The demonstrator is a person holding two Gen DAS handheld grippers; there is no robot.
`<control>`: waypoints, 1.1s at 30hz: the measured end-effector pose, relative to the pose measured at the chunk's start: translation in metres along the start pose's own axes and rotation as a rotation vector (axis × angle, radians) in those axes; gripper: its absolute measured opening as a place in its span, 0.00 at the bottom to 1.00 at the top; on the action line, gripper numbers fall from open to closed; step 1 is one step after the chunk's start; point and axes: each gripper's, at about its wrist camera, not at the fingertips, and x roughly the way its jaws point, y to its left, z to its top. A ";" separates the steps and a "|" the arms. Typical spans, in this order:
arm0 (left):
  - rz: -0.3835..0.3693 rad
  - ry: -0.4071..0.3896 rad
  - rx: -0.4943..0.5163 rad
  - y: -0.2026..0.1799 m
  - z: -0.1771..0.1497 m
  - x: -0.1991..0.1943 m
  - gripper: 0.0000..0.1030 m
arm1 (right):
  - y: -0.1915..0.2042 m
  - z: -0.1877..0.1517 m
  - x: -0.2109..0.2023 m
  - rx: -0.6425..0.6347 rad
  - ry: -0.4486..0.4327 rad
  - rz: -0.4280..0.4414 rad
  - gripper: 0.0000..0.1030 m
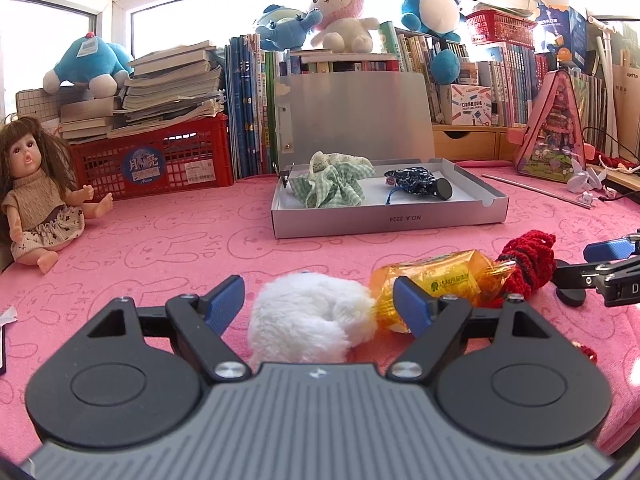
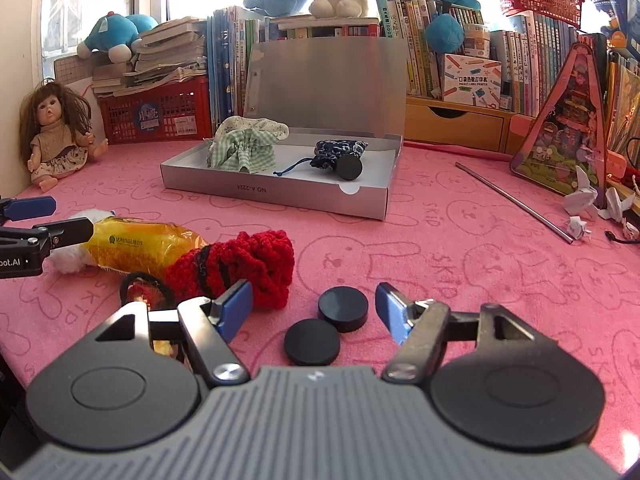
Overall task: Organize objects
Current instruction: 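Grasp the white fluffy plush with the left gripper while the right gripper grasps a black puck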
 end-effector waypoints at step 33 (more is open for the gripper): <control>0.026 0.094 -0.074 0.006 -0.013 0.024 0.82 | 0.010 -0.022 0.004 0.000 0.018 -0.055 0.75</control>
